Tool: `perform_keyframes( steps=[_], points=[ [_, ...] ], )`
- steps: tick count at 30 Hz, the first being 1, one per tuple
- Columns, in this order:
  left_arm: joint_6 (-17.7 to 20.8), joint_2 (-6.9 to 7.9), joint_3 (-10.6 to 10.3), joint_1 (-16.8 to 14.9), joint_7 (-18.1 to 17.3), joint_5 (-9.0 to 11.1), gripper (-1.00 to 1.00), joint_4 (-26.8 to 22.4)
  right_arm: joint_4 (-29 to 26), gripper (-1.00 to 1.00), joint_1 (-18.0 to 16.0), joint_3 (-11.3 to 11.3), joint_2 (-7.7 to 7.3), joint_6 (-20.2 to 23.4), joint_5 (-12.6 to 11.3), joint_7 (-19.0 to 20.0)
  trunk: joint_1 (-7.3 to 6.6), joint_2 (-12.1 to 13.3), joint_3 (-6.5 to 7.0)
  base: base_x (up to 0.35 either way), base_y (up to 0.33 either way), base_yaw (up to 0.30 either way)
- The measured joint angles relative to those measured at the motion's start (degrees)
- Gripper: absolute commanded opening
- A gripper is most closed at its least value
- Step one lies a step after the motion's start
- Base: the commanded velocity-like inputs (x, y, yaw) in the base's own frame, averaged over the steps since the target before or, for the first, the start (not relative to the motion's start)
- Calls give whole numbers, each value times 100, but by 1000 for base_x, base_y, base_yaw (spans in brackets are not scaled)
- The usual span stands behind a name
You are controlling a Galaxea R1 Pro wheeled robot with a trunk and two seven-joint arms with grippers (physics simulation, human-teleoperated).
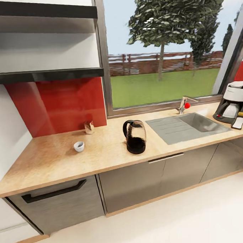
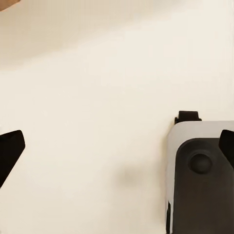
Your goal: Set up a coffee station on the kitchen countertop: keep the coffee maker on the countertop, move the bottle of coffee from the kitchen shelf to the counter next to the coffee maker, place a paper coffee filter on top of the coffee maker, put the saucer next to the coffee maker with the coffee cup on the saucer, and place the electric kettle next to the coffee maker.
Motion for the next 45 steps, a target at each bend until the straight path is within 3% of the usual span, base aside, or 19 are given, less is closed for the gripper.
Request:
perform_keyframes(
  steps=[10, 11, 15, 16, 17, 19, 24, 30, 33, 35, 39, 45],
  points=[
    [-11, 40, -59, -19, -7, -100, 100, -89, 2, 100, -2, 0, 56, 0, -5, -11, 0, 0, 0, 0, 0, -161],
    [-94, 42, -63, -50, -10, -269, 100, -121, 2, 100, -2, -2, 60, 0, -7, -11, 0, 0, 0, 0, 0, -5],
    [-452, 22, -67, -82, -22, -619, 100, -140, -2, 100, -2, -1, 62, 0, -8, -11, 0, 0, 0, 0, 0, -2],
    [-583, -19, -86, -107, -45, -948, 100, -363, -3, 100, -2, -1, 65, 0, -8, -11, 0, 0, 1, 0, 0, 0],
    [-571, 43, -48, -220, -1104, -1209, 100, -685, 1, 100, -1, 3, 70, 0, 0, -22, 0, 1, -1, 0, 0, 0],
    [-534, 123, -42, -432, -1954, -1220, 100, -2497, 1, 100, -2, 6, 70, 0, 6, -26, 0, 0, 1, 0, 0, 0],
    [-210, 208, 124, -878, -3038, -1148, 100, -3022, 2, 100, -2, 8, 70, -1, 9, -27, 0, 0, 1, 0, 0, 0],
    [465, 244, 560, -1806, -4445, -1118, 100, -3276, 2, 100, -2, 11, 78, -7, 14, -27, 0, 1, 2, 0, 0, 0],
    [639, 297, 699, -2173, -4926, -1135, 100, -3302, 2, 100, -1, 15, 83, -8, 16, -27, 0, 0, 1, 0, 0, 0],
    [915, 385, 805, -2523, -5373, -1128, 100, -3315, 2, 100, -2, 16, 86, -8, 17, -27, 0, 1, 2, 0, 0, 0],
    [1432, 540, 946, -2999, -5930, -1126, 100, -3321, 2, 100, -2, 17, 88, -8, 18, -26, 0, 1, 2, 0, 0, 0],
    [1881, 837, 1052, -3735, -6212, -1153, 100, -3324, 2, 100, -2, 17, 88, -8, 11, -13, 0, 0, 1, 0, 0, 0]
  ],
)
